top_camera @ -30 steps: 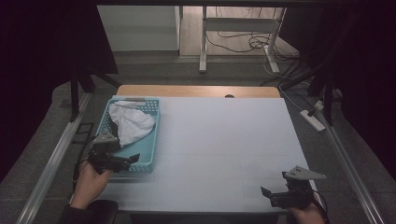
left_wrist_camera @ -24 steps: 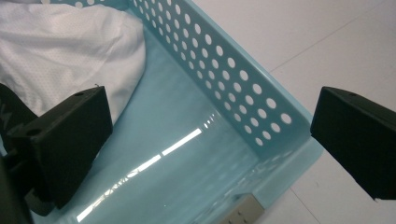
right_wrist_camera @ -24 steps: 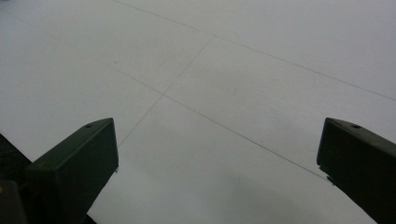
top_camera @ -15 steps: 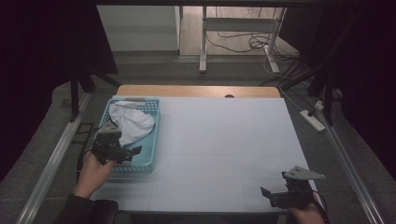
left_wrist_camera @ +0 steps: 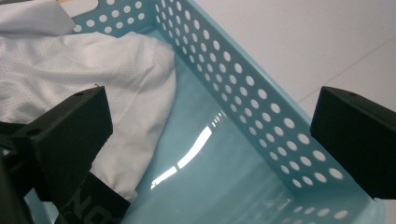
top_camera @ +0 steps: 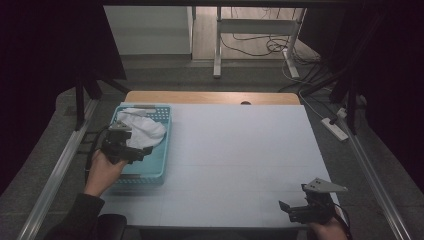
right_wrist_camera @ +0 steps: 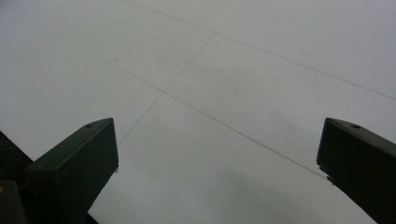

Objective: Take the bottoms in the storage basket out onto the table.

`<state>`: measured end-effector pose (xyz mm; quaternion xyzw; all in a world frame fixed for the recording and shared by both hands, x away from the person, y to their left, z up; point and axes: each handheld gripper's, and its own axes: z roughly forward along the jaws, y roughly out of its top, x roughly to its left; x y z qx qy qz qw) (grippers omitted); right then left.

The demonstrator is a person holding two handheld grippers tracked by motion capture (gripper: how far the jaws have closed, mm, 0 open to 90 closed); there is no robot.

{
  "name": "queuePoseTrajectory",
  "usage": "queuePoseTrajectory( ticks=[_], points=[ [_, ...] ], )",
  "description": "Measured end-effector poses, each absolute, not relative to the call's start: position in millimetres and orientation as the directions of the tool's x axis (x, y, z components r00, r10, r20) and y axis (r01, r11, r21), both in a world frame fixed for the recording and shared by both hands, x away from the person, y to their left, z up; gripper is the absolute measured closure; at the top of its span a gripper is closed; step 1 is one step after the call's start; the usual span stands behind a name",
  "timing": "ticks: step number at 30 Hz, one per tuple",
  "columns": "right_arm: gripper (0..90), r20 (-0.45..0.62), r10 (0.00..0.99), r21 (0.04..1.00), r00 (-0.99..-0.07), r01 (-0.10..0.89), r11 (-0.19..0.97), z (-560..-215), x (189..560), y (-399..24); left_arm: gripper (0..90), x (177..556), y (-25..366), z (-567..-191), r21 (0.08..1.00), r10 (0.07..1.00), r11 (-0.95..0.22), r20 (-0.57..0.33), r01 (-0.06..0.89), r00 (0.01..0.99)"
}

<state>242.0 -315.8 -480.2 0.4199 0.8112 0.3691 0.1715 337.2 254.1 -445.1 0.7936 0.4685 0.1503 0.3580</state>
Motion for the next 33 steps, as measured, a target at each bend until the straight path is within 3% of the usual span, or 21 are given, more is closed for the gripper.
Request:
queuePoseTrajectory(
  ticks=[33],
  points=[
    [0.0,0.029,0.807,0.739,-0.590,0.556,0.380,-480,242,-316,0.0,392,279,-452,0.665,0.876,-0.286,-0.109,0.690,0.469]
  ],
)
